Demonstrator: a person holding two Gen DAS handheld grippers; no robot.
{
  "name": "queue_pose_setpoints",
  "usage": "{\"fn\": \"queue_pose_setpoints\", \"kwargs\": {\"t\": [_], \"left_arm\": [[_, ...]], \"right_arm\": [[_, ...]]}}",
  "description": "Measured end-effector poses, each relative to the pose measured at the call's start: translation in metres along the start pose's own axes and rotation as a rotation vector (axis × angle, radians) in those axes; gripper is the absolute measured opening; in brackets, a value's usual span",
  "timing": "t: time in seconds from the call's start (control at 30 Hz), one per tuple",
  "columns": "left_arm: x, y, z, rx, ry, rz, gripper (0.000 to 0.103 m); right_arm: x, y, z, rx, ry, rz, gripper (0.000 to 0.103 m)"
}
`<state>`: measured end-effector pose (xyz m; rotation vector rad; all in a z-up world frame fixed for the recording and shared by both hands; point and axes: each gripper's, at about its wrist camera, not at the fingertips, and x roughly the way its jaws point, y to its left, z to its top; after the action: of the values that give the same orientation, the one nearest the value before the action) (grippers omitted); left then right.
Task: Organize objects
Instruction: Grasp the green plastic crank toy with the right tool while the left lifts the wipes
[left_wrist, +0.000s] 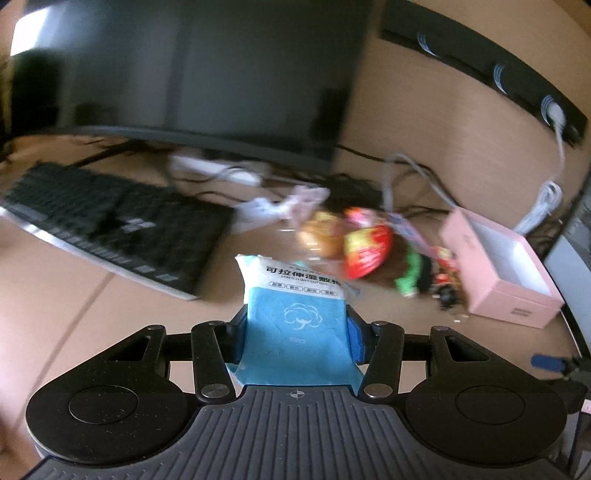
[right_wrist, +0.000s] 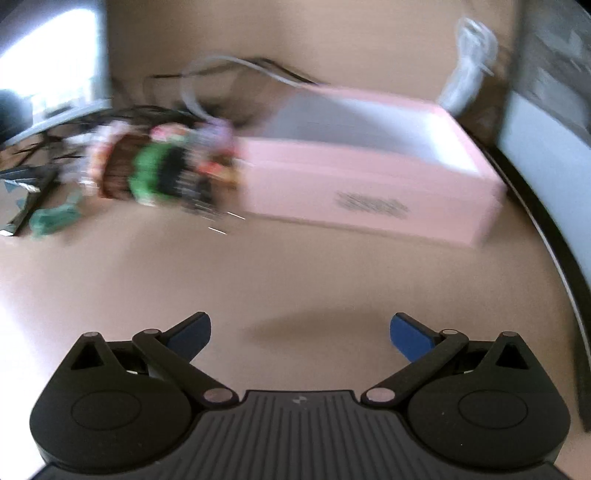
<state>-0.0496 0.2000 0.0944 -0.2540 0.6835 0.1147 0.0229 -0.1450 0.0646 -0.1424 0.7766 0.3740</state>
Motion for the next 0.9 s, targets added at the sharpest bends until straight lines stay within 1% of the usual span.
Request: {"fn": "queue_pose_setpoints", "kwargs": {"t": [0.1,0.2,0.3,0.4,0.43,0.47,0.57,0.63,0.67,0.7,0.73,0.8,0.9], "left_arm": [[-0.012,0.03,-0.002,-0.048,0.0,0.019,0.054],[-0.025,0.06,-0.004,-0.096,-0.018,0.032,0.054],[-0.036,0.086,-0.002,-0.136,-0.033,0.034,0.054],[-0.045,0.107,-0.001,-0.148,-0.044,0.032,0.054],[-0.048,0.112,-0.001,-0.15,-0.047,0.03,0.054],[-0.051,0.116,-0.001,-0.153,-0.049,0.027,0.054],[-0.058,0.123,-0.003,-0.149,-0.054,0.013,0.054],[-0.059,0.129,-0.004,-0.15,-0.049,0.0,0.054],[-0.058,0.131,-0.004,-0.153,-0.042,-0.006,0.054],[-0.055,0.132,-0.004,-0.152,-0.035,-0.013,0.054],[-0.052,0.132,-0.002,-0.147,-0.027,-0.019,0.054],[-0.046,0.128,0.004,-0.13,-0.02,-0.041,0.054],[-0.033,0.111,0.015,-0.086,-0.011,-0.101,0.054]], "right_arm": [[-0.002,0.055,0.02,-0.115,-0.057,0.091,0.103],[0.005,0.106,0.045,-0.162,-0.076,0.178,0.103],[0.02,0.155,0.065,-0.207,-0.091,0.238,0.103],[0.04,0.201,0.075,-0.271,-0.096,0.248,0.103],[0.048,0.21,0.078,-0.281,-0.094,0.241,0.101],[0.059,0.218,0.081,-0.289,-0.086,0.231,0.096],[0.085,0.227,0.088,-0.284,-0.035,0.221,0.087],[0.096,0.225,0.088,-0.267,-0.006,0.226,0.085],[0.1,0.226,0.089,-0.262,0.006,0.229,0.08],[0.103,0.224,0.088,-0.252,0.022,0.235,0.077],[0.102,0.221,0.088,-0.232,0.023,0.239,0.072],[0.099,0.218,0.088,-0.222,0.047,0.237,0.071],[0.072,0.205,0.082,-0.218,0.047,0.233,0.071]]}}
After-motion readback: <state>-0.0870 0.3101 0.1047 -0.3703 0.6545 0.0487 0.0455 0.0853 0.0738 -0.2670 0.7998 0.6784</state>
